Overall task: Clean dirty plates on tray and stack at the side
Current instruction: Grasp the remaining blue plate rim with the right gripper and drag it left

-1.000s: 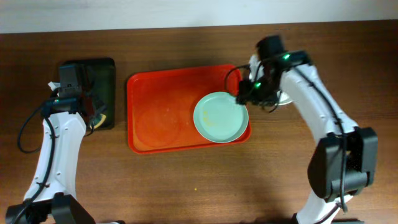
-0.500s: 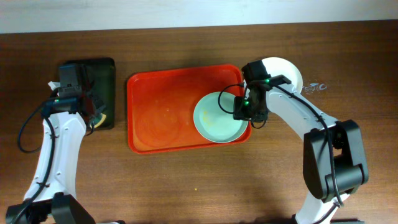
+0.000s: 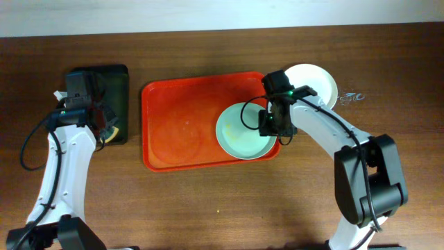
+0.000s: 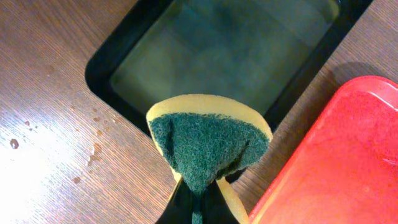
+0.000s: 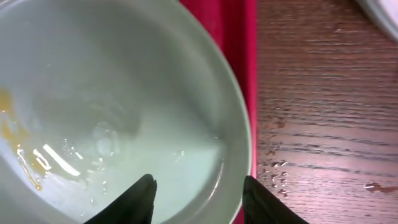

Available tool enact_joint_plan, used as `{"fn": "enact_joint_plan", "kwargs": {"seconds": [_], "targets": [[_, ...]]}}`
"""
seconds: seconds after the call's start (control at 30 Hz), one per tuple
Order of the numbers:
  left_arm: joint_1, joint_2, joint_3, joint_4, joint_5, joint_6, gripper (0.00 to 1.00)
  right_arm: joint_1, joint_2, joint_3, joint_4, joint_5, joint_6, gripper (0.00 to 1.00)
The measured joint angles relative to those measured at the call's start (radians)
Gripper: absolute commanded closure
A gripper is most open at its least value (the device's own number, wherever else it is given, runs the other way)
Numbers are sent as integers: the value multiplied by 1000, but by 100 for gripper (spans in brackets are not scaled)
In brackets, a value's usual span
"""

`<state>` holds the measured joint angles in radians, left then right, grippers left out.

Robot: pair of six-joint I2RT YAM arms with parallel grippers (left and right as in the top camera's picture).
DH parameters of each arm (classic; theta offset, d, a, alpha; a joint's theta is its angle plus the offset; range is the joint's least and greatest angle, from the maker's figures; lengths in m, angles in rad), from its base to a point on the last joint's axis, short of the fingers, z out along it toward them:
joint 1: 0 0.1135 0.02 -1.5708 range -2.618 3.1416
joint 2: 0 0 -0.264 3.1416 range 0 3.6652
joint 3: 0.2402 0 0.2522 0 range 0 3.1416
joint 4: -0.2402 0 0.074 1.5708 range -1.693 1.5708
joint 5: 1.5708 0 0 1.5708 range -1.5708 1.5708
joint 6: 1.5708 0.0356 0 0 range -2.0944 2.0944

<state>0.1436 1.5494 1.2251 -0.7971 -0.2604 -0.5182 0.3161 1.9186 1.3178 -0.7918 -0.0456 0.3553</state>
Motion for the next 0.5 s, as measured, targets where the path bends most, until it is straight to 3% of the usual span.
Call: {"fn": "enact_joint_plan", "kwargs": {"seconds": [0.23,0.37,0.5], "targets": [[0,0,0,0,3,0,100,4,13,4,-5,1,-1,53],[0,0,0,0,3,0,100,4,48,140,-199,22,0,52],[0,0,0,0,3,0,100,4,48,159,-200,57,8,53]]}}
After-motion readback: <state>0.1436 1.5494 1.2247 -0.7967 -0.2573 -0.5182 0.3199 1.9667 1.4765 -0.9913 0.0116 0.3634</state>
